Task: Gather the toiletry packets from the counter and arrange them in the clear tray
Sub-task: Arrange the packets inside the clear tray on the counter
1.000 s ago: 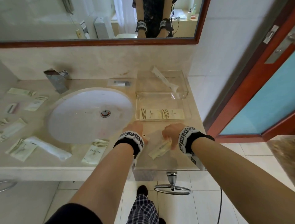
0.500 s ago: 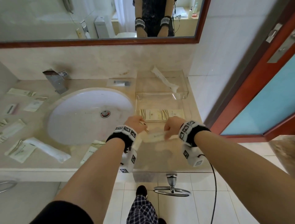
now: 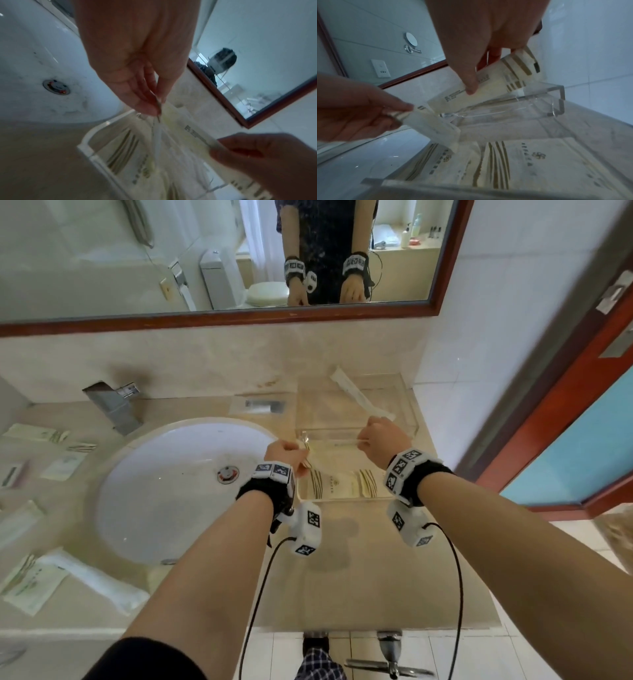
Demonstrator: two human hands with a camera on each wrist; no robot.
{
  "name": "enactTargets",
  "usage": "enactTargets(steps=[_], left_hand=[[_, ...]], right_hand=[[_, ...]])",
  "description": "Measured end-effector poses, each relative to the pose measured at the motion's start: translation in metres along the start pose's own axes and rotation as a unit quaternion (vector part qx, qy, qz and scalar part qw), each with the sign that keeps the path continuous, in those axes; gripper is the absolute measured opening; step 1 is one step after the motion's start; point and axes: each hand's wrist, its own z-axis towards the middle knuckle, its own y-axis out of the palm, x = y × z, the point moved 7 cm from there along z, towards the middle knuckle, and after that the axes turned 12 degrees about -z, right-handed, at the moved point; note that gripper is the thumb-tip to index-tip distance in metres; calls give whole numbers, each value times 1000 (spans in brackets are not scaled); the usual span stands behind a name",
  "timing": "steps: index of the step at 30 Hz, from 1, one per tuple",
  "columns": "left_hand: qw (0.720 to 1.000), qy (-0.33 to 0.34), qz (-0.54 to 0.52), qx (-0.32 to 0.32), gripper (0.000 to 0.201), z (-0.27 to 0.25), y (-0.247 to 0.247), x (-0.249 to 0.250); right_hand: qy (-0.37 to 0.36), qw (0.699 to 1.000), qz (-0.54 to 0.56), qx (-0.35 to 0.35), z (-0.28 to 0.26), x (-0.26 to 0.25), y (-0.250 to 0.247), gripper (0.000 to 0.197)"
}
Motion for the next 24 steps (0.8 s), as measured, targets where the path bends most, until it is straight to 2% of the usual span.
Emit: enactTargets(steps=[4,8,10,13,15,19,21,23,24], left_hand=[[986,-47,140,-75,39,13,7,-17],[952,12,281,-116,46,18,13,-11],[940,37,308,-140,43,19,18,-6],[922,72,334,-181,18,21,27,-1],[907,88,358,-206,12,21,33,0],[834,140,482,-228,12,23,48,1],[787,164,548,-233,4,21,53,2],[730,204,610,-231,25,20,56,2],[711,225,625,-232,35,20,58,2]], right_hand=[[33,999,-2,1,20,5,9,20],[54,997,-60,-6,34,3,18,23],[54,993,-104,4,39,1,22,25],[44,989,-143,3,45,-5,28,23],[50,986,-158,-20,48,-7,34,23],[63,978,-187,-72,50,-9,42,23],[58,978,-187,-77,49,-9,44,22],[49,981,-173,-75,49,-10,46,19],[46,982,-165,-76,49,-10,46,19]])
